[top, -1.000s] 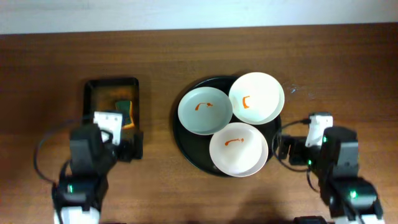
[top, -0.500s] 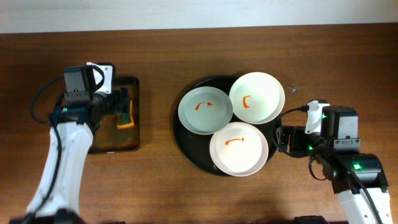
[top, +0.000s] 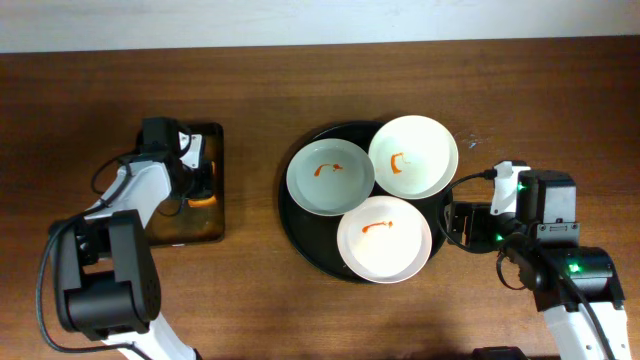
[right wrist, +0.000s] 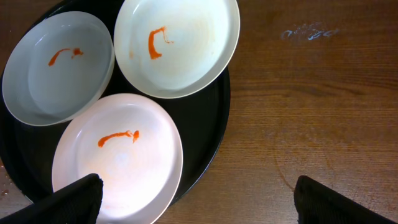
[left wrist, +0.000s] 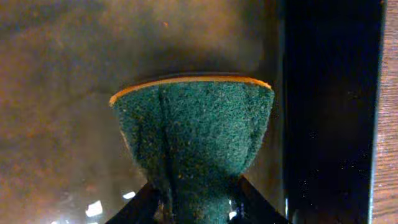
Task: Clean dirty plates on tray and stack at the side
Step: 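Reach the left gripper into the small tray and grasp the green sponge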
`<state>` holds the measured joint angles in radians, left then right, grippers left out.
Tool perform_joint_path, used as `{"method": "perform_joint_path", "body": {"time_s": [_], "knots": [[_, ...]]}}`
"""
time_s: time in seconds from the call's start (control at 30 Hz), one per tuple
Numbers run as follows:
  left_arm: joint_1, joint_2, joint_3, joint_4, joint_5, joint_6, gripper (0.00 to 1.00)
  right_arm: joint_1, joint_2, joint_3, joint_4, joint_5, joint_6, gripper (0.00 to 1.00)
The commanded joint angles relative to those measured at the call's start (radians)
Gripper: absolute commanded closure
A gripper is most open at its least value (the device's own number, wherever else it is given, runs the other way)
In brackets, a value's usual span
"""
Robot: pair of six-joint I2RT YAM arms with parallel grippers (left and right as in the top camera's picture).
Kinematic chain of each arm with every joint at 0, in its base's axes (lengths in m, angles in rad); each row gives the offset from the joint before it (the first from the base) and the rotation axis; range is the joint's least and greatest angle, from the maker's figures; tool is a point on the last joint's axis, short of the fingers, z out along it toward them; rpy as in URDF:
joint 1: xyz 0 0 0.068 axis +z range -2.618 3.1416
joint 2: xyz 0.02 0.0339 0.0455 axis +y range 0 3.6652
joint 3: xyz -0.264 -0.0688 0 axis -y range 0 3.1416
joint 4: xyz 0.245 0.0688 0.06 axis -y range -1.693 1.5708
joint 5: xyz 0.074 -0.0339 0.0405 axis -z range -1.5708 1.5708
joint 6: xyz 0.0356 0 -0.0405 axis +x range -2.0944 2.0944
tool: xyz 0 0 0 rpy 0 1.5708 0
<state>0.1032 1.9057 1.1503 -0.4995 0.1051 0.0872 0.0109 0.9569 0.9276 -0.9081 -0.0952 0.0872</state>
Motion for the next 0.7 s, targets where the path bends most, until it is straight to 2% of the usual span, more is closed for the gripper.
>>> {"method": "perform_joint_path", "body": {"time_s": [0.0,0.1,0.33,0.5,0.53,0.57,0.6,0.63,0.67], "knots": [[0.003,0.011,0.01,0.002,0.004,0.005,0.68,0.002,-0.002,0.022,0.003,-0.005,0.007,0.01],[0.003,0.004,0.036,0.001,0.004,0.005,0.59,0.002,-0.002,0.022,0.003,-0.005,0.007,0.01],[0.002,-0.024,0.078,-0.036,0.005,0.005,0.59,0.002,-0.002,0.022,0.003,-0.005,0.007,0.01],[0.002,-0.021,0.028,-0.051,0.003,0.005,0.59,0.002,-0.002,0.022,0.003,-0.005,0.006,0.01],[0.002,-0.021,0.021,-0.051,0.003,0.005,0.63,0.002,-0.002,0.022,0.003,-0.005,0.007,0.01],[0.002,-0.021,0.021,-0.047,0.003,0.005,0.73,0.002,-0.002,0.022,0.003,-0.005,0.007,0.01],[0.002,-0.021,0.021,-0.039,0.004,0.005,0.89,0.002,-0.002,0.022,0.003,-0.005,0.007,0.01],[0.002,-0.021,0.021,-0.037,0.004,0.005,0.91,0.002,-0.002,0.022,0.003,-0.005,0.007,0.01],[0.002,-0.021,0.021,-0.035,0.004,0.005,0.98,0.002,-0.002,0.022,0.003,-0.005,0.006,0.02]]}}
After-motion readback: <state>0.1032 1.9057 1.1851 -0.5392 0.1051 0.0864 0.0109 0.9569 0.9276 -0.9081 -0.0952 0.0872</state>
